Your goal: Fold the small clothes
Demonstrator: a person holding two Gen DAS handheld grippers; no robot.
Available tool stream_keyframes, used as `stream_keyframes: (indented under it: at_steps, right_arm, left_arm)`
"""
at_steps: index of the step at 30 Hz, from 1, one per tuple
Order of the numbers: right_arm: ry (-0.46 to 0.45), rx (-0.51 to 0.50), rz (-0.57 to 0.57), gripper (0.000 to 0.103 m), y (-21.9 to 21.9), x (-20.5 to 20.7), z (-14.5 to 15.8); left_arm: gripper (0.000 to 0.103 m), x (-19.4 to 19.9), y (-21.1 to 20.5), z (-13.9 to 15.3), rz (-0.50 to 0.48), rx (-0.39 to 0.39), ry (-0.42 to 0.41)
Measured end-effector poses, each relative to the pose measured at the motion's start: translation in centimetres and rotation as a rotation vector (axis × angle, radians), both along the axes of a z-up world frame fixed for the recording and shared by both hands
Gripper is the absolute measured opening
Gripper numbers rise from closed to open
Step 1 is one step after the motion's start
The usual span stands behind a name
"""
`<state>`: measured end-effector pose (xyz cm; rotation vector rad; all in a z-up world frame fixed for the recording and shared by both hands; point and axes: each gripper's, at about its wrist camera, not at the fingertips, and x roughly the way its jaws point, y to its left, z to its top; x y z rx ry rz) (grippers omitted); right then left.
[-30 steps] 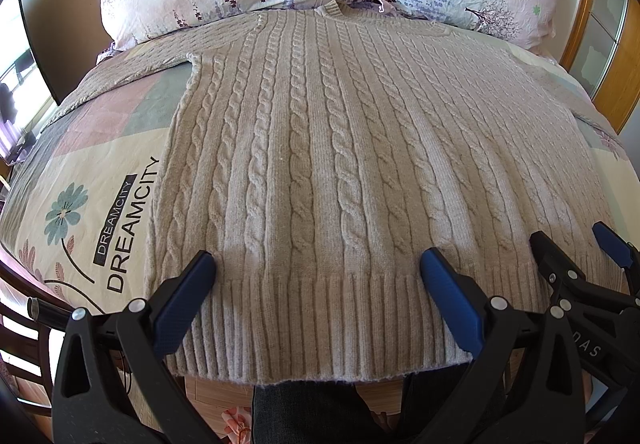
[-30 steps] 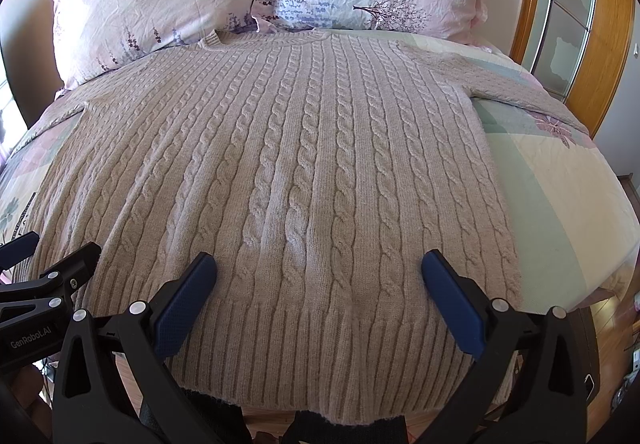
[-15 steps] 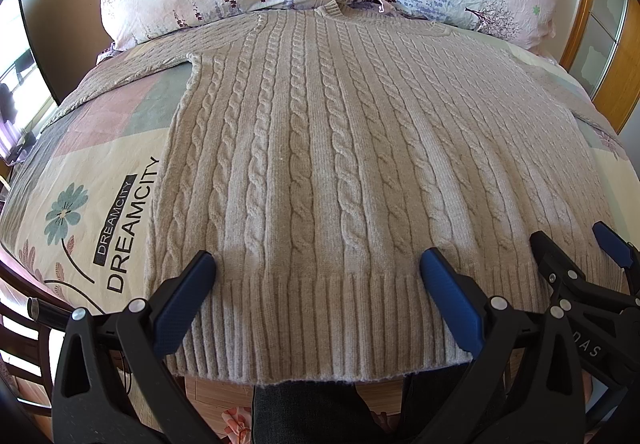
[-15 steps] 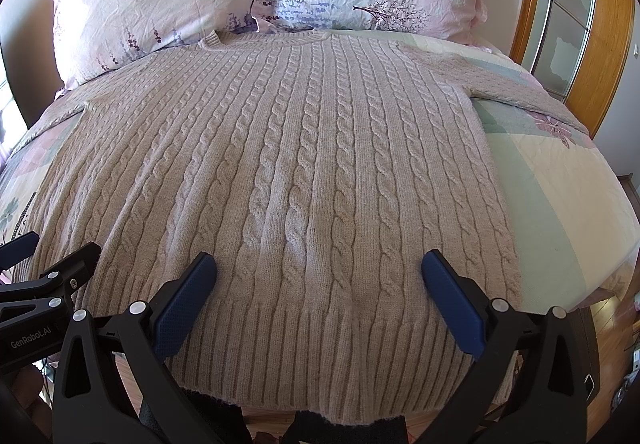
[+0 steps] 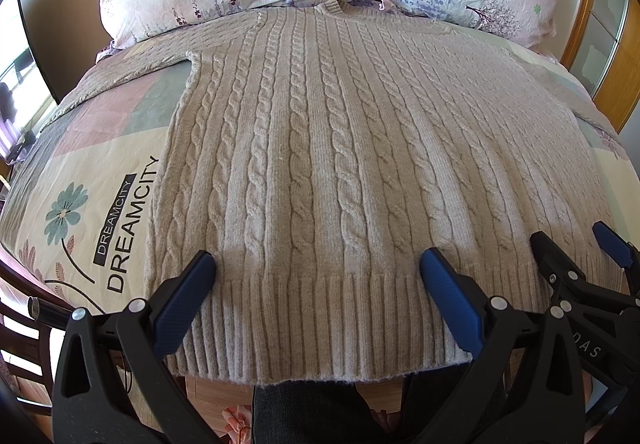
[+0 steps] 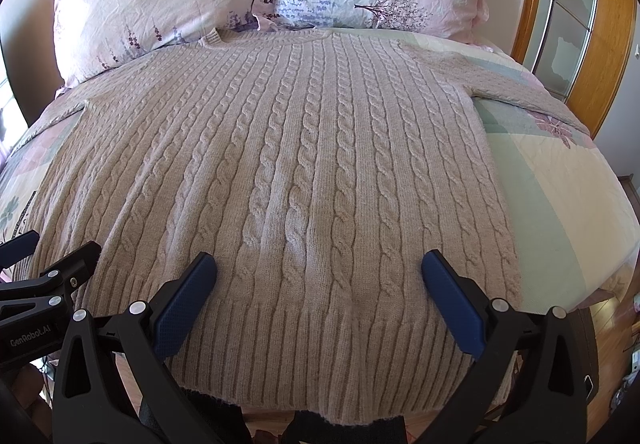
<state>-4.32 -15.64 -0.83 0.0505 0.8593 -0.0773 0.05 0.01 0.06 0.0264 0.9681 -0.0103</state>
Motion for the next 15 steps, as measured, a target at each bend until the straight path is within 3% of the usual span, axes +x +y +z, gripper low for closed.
stream_keyframes:
  at_steps: [8,12,15]
  right_arm:
    - [-0.004,-0.006,0.024,0.102,0.0,0.0,0.1]
    - [-0.017,0.049,0.117,0.102,-1.9,0.5,0.6]
    - [-0.131,0.158,-0.052,0.102,-8.9,1.4,3.2]
  left_arm:
    - [0.101,0.5,0.0,0.1,-0.003,0.001,0.009]
    - [0.101,0.1,0.2,-0.1,-0.035,0.005,-0.030]
    - [0.101,0.5,-0.1,0.2,-0.109,0.049,-0.024]
